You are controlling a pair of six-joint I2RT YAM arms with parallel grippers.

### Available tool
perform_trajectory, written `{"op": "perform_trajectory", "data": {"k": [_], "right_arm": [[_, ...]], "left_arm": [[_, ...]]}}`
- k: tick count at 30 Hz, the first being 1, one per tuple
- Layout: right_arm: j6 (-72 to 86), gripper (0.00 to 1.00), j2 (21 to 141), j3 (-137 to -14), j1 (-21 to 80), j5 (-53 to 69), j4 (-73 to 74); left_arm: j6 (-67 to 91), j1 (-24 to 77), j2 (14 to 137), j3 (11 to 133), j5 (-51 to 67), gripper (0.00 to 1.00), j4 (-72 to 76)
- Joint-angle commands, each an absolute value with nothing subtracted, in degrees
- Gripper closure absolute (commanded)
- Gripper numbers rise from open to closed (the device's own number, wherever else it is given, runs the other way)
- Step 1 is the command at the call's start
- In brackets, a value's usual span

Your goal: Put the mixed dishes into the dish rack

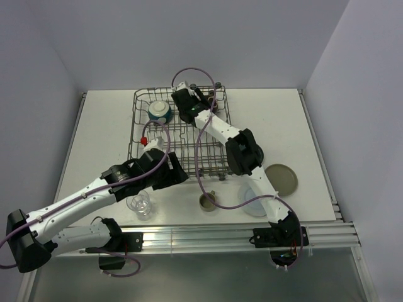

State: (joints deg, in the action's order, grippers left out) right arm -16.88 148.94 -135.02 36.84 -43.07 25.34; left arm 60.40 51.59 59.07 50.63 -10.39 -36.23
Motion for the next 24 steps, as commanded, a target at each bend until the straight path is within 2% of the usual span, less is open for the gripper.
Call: {"op": "perform_trajectory", "data": {"k": [1,3,4,14,17,24], "right_arm": [[-13.3,0.20,144.7,-135.9,36.5,-42.5,24.3],[-10.7,0.03,142.8,-135.2,36.5,-40.3,25.4],[-9.7,0.00,141.9,-133.9,36.5,-39.1,25.7],[2.3,0.00,128.4,-128.2,36.4,-28.6,32.5],[8.4,0.00,117.5,-119.2,36.4,-27.2,32.2],[20.8,0.00,82.7,-90.8,36.7,-23.4,35.8]], "left_arm": [[63.4,53.4,59.1,50.1,-13.4,0.22,-34.7],[64.0,54.2,58.8,50.0,-13.7,0.23,-35.1],[64.2,54.4,58.8,50.2,-14.1,0.23,-35.6],[69.2,59.2,57.7,49.3,-16.4,0.24,-38.3],[71.5,62.6,60.4,49.7,-17.8,0.25,-38.3],[76.5,70.9,71.1,52.1,-20.2,0.29,-36.0]]}}
